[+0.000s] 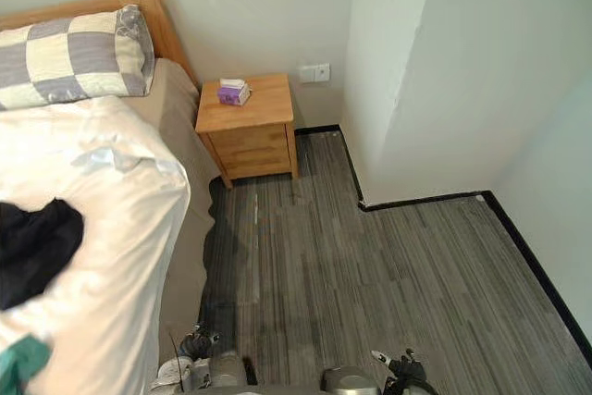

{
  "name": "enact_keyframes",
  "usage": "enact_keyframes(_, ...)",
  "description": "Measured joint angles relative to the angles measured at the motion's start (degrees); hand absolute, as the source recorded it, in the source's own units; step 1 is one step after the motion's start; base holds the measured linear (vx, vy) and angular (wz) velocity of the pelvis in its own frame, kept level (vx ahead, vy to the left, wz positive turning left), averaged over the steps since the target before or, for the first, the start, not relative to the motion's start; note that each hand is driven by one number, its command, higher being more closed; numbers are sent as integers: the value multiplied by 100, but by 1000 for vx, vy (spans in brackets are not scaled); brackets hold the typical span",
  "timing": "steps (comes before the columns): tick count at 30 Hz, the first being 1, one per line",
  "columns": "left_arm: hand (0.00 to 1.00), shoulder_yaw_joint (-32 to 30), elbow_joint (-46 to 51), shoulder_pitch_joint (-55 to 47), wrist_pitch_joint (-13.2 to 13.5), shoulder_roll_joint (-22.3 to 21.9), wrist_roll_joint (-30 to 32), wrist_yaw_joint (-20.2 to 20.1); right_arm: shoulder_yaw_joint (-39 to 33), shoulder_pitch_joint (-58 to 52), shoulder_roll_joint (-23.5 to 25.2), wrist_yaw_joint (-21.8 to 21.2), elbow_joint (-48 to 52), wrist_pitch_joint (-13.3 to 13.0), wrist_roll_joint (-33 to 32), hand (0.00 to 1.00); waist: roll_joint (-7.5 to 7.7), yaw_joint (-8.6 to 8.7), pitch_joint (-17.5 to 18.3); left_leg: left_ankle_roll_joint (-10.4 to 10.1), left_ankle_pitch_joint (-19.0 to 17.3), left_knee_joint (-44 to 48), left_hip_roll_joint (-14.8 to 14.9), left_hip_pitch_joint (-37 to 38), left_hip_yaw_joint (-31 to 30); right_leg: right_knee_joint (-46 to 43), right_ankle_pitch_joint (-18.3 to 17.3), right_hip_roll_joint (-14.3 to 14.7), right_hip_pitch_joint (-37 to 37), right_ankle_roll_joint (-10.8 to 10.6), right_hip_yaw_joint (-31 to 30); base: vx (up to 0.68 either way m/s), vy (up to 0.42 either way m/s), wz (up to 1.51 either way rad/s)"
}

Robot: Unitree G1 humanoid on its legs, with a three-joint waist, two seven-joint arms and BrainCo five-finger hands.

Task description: Tidy the bed and pick cloth on bed and put in laundry

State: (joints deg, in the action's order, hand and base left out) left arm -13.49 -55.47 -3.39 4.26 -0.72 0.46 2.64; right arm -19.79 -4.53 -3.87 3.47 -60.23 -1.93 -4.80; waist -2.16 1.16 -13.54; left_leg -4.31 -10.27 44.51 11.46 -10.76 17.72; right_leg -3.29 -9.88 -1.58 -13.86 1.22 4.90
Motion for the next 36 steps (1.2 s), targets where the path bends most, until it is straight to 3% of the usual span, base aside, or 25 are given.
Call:
enact_keyframes(1, 0, 51, 10, 1, 10, 15, -1, 2, -4, -11, 15, 0, -15, 0, 20, 0, 36, -21, 17, -4, 7, -621, -141, -18, 79, 81, -33, -97, -86, -59, 10, 506, 128, 0)
enact_keyframes(2, 0, 187, 17, -3, 11, 37, -1, 5, -9, -55, 25, -7, 2, -11, 42, 0, 44, -38, 54, -58, 206, -2138, -476, -9, 276, 254, -137, -247, -287, -239, 103, 534, 146, 17)
enact_keyframes(3, 0, 277, 12, -2, 10, 41, 1, 4, -9, -75, 13, -5, 22, -12, 46, 0, 7, -39, 75, 176, 587, -2824, -572, -50, 382, 343, -202, -258, -410, -337, 166, 566, 165, 22)
enact_keyframes(4, 0, 310, 13, 12, 4, 153, 5, -4, 3, -60, 92, -1, -8, 5, 97, 0, 180, -110, 135, 752, 833, -2972, -790, 5, 462, 423, -272, -429, -538, -450, 220, 609, 146, 40)
enact_keyframes(6, 0, 439, -26, 10, -4, 243, 11, 6, 37, -27, 201, -18, -13, -13, 106, 0, 308, -51, 341, 1013, 762, -3066, -1099, -80, 333, 169, -68, -610, -402, -709, 455, 743, 200, 70)
enact_keyframes(8, 0, 447, -137, 2, -8, 301, 8, -1, 5, -60, 248, -79, -22, -9, 146, 0, 390, -80, 423, 1158, 624, -3142, -1330, 188, 169, -1250, 16, -755, -36, -849, 311, 654, 250, 81)
enact_keyframes(10, 0, 493, -207, 2, -45, 337, 8, 1, -4, -46, 243, -116, -3, -26, 175, 0, 404, -71, 428, 1164, 506, -3499, -1480, 706, -106, -2876, 527, -829, 503, -1491, 71, 451, 170, 66)
enact_keyframes(11, 0, 632, -261, 5, -68, 389, 8, 1, -10, -30, 229, -115, 18, -46, 245, 0, 417, -51, 419, 1171, 434, -3650, -1576, 1043, -369, -4125, 625, -851, 944, -1664, -123, 606, 127, 94)
enact_keyframes(12, 0, 746, -318, 5, -73, 412, 6, 0, -13, -29, 228, -116, 82, -45, 272, 0, 412, -32, 413, 1190, 368, -3733, -1625, 1391, -636, -5087, 489, -884, 1310, -1568, -58, 485, 36, 112)
enact_keyframes(14, 0, 942, -386, -4, -118, 428, -2, 4, -13, -32, 175, -113, 124, -56, 275, 0, 301, 92, 354, 1191, 351, -3904, -1620, 1958, -1104, -5627, 57, -940, 1700, -1239, 283, 423, -37, 130)
enact_keyframes(15, 0, 1012, -428, -4, -121, 421, -7, 4, -25, -33, 158, -112, 135, -48, 279, 0, 271, 106, 348, 1189, 352, -3997, -1550, 2280, -1335, -5372, -271, -944, 1878, -1034, 508, 435, -124, 125)
enact_keyframes(17, 0, 1066, -442, -12, -117, 418, -30, 5, -114, -35, 161, -106, 137, -51, 306, 0, 246, 102, 354, 1134, 326, -3967, -1426, 2476, -1621, -4526, -493, -942, 2143, -899, 654, 473, -220, 129)
enact_keyframes(19, 0, 1065, -444, -22, -110, 380, -100, 7, -186, -35, 142, -95, 132, -58, 306, 0, 177, 115, 353, 811, 128, -3833, -1217, 2504, -2102, -3150, -470, -969, 2365, -838, 421, 381, -275, 151)
enact_keyframes(21, 0, 1059, -387, -17, -48, 364, -166, 31, -349, -68, 140, -83, 84, -49, 302, 0, 155, 93, 354, 510, -234, -3685, -989, 2377, -2668, -1541, 47, -1237, 2613, -866, -474, 405, -412, 166)
enact_keyframes(22, 0, 1048, -357, -14, -28, 365, -218, 44, -409, -102, 145, -83, 74, -50, 301, 0, 153, 79, 348, 452, -377, -3606, -912, 2328, -2857, -1299, 236, -1322, 2666, -919, -737, 424, -523, 156)
enact_keyframes(24, 0, 840, -355, -62, 14, 342, -273, 135, -560, -121, 187, -90, 104, -46, 302, 0, 161, 53, 336, 122, -778, -3315, -574, 2238, -3373, -842, 612, -1542, 2666, -1027, -1397, 428, -702, 139)
enact_keyframes(26, 0, 652, -351, -159, 51, 395, -267, 147, -561, -212, 313, -88, 97, -67, 300, 0, 337, 1, 421, -216, -997, -3228, -114, 2231, -3653, -808, 627, -1603, 2461, -1145, -1536, 300, -732, 146)
enact_keyframes(27, 0, 513, -378, -116, 66, 236, -252, 172, -481, -123, 107, -101, 93, -52, 298, 0, 51, -28, 390, -309, -752, -3135, 391, 2165, -3754, -1472, 630, -1230, 2520, -1530, -1095, 176, -563, 123)
enact_keyframes(28, 0, 470, -382, -116, 85, 207, -255, 138, -453, -89, 57, -88, 93, -56, 311, 0, 15, -41, 381, -300, -423, -3066, 460, 2053, -3761, -1682, 512, -1154, 2541, -1464, -918, 186, -653, 120)
enact_keyframes(29, 0, 361, -367, -123, 125, 192, -270, 150, -340, -44, 38, -89, 93, -69, 315, 0, 57, -47, 384, -264, 260, -2888, 468, 1763, -3690, -1909, 365, -1171, 2509, -1300, -676, 146, -492, 90)
enact_keyframes(30, 0, 320, -358, -139, 134, 192, -287, 170, -210, -46, 40, -78, 91, -91, 321, 0, 141, -52, 402, -187, 665, -2813, 480, 1561, -3539, -1882, 306, -1192, 2487, -1201, -516, 215, -689, 131)
enact_keyframes(31, 0, 251, -345, -147, 132, 185, -335, 251, 63, -48, -29, -112, 114, -143, 329, 0, 138, -14, 447, 183, 1437, -2715, 620, 1227, -2754, -1685, 237, -1284, 2262, -1022, -100, 177, -621, 139)
enact_keyframes(32, 0, 249, -329, -129, 133, 181, -380, 275, 209, -44, -91, -104, 115, -172, 330, 0, 101, -4, 432, 263, 1333, -2239, 757, 924, -1704, -1474, 264, -1278, 2006, -886, 267, 152, -587, 153)
enact_keyframes(34, 0, 263, -301, -141, 133, 176, -497, 279, 397, -48, -115, -114, 91, -200, 315, 0, 91, -5, 424, 78, 921, -1576, 823, 875, 69, -1008, 406, -1181, 1462, -652, 864, 63, -346, 118)
enact_keyframes(36, 0, 270, -261, -154, 136, 142, -505, 276, 420, -27, -116, -114, 83, -215, 313, 0, 45, -14, 398, -116, 638, -1324, 592, 898, 595, -748, 490, -1039, 1208, -517, 1214, 54, -234, 96)
